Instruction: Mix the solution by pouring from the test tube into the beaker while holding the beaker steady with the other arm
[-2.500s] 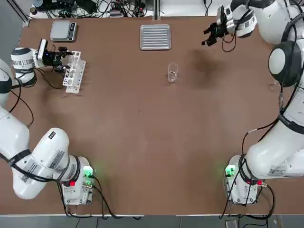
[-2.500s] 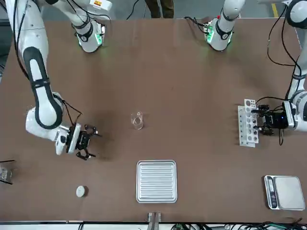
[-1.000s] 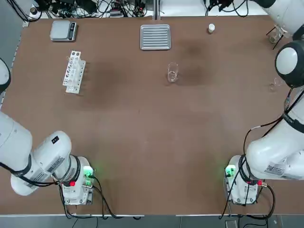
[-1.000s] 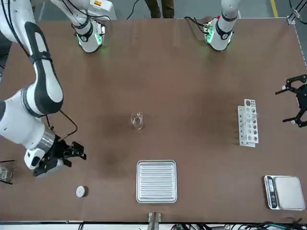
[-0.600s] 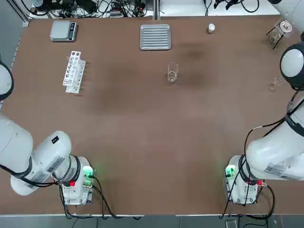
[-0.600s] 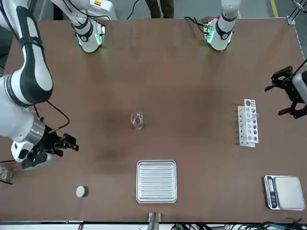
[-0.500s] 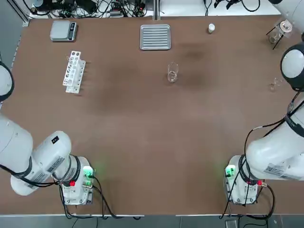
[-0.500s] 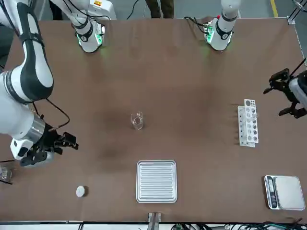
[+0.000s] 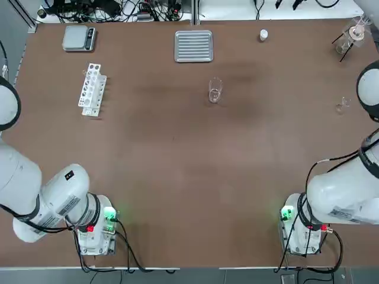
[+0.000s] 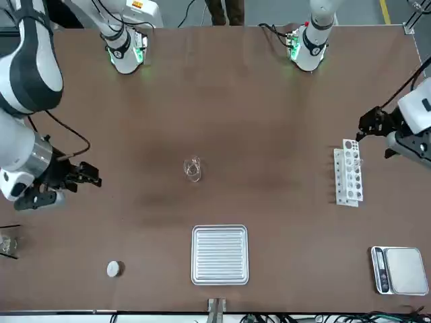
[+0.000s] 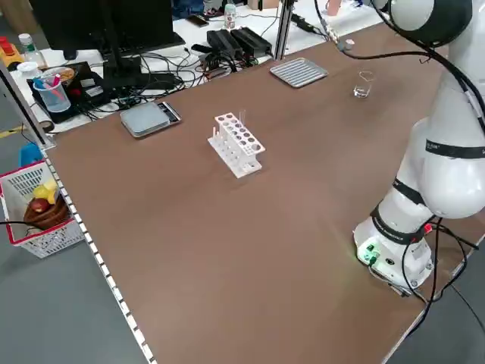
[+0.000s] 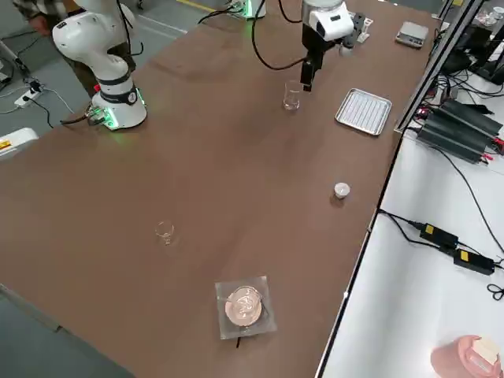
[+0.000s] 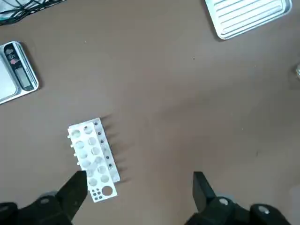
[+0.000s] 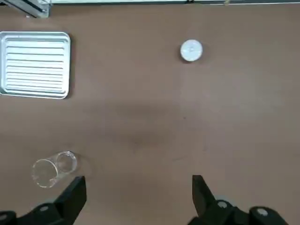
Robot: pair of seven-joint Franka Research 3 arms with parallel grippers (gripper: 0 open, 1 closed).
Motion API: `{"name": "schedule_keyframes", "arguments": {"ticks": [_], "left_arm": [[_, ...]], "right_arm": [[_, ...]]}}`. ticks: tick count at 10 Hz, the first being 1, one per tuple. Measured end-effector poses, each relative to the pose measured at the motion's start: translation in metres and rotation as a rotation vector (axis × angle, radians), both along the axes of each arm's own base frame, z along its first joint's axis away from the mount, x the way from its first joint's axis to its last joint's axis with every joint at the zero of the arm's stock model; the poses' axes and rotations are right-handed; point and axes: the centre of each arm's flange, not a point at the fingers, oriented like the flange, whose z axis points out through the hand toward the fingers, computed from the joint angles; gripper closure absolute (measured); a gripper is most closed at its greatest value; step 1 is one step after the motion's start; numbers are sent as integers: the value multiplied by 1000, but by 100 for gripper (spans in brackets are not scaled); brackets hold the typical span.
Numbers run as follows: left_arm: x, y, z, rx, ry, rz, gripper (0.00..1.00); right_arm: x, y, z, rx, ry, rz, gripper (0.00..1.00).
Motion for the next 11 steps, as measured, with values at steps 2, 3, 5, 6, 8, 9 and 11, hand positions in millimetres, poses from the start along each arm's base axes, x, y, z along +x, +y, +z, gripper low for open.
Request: {"name": "schedule_keyframes", "arguments": {"ticks": [2, 3, 5, 6, 8, 9, 11], "left_arm": [[-9, -34, 10, 50, -27, 40, 0], [-11, -34, 13, 59, -33, 45, 0], [-8, -21, 21, 59, -50, 42, 0], [-6, -11, 24, 61, -59, 37, 0], [2, 2, 17, 62, -45, 59, 1], [6, 5, 13, 61, -39, 50, 0], [9, 5, 15, 60, -43, 46, 1]], "right_arm": [[-17, -16, 27, -52, 11, -35, 0], [-28, -21, 42, -70, 10, -50, 0], [-56, -29, 68, -93, 5, -69, 0], [-70, -34, 78, -102, 16, -76, 0], [-95, -41, 97, -110, 46, -90, 0], [-104, -39, 106, -108, 49, -98, 0], [-113, -34, 112, -106, 51, -96, 0]]}}
